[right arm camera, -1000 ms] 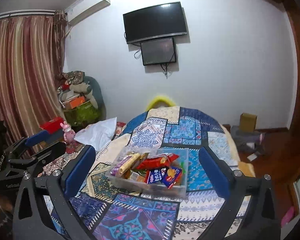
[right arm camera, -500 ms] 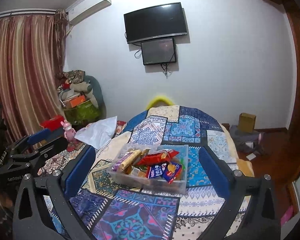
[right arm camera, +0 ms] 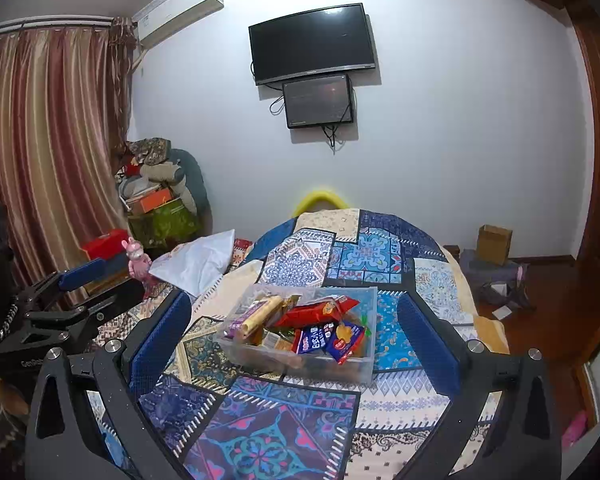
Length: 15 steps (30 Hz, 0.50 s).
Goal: Organize snacks
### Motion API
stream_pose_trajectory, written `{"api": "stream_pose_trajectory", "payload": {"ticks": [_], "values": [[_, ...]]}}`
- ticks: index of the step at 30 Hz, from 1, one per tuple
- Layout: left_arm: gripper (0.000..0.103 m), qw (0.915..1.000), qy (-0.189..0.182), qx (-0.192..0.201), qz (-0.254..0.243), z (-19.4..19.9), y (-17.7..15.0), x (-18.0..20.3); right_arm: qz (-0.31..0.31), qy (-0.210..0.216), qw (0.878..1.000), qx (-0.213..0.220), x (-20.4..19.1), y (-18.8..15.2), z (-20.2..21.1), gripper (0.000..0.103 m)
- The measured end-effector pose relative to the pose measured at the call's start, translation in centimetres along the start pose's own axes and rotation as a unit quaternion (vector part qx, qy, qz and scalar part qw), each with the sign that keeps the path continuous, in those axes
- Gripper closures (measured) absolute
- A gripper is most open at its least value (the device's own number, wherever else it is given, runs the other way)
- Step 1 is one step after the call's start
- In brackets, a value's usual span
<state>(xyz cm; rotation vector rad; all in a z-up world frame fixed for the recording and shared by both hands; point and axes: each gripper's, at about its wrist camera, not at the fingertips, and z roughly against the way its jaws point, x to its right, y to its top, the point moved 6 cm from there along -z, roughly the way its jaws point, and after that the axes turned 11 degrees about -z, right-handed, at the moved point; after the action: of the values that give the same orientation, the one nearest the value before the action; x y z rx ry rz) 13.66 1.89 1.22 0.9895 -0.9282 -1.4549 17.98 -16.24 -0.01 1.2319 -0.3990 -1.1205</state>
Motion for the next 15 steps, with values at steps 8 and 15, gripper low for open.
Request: {"api": "stream_pose_trajectory", "payload": {"ticks": [8,15], "values": [[0.001,1.0,-0.002,0.001,-0.001,0.02,0.08,0.25,0.001,0.0,1.0,0.0,0.0,0.03,0.02,0.0],[0.001,1.0,-0.004,0.0,-0.002,0.05,0.0,0.38,0.001,-0.002,1.0,0.002,0.03,0.12,0.1,0.0]]}}
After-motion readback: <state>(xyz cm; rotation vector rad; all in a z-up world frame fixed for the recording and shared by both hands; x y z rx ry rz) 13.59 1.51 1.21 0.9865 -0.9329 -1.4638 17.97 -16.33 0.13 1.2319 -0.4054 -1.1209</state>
